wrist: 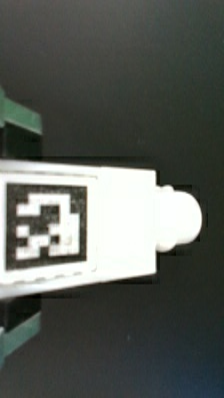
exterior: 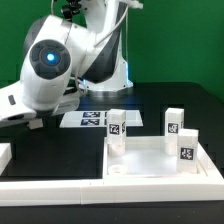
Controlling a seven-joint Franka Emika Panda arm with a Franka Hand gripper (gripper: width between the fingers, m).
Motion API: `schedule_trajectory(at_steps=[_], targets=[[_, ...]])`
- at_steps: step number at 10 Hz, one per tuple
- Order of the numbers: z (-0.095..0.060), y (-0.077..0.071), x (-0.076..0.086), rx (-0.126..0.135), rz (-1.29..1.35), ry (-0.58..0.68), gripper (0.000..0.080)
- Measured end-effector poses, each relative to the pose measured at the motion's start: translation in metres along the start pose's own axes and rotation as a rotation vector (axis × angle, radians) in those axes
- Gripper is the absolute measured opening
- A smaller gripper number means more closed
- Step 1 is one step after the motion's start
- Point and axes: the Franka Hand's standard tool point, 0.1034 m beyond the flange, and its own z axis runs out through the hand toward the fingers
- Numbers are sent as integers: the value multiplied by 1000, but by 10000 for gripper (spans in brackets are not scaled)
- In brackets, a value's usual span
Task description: Assemble square table
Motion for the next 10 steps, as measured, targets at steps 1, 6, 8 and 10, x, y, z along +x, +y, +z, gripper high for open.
schedule_trajectory(at_steps=[1,6,8,10], targets=[[-18,2,3,-10,-1,24,287],[-56,-2,-2,-21,-15,188,287],[-73,-10,4,15,20,289,287],[-130,-19,8,67,72,444,287]])
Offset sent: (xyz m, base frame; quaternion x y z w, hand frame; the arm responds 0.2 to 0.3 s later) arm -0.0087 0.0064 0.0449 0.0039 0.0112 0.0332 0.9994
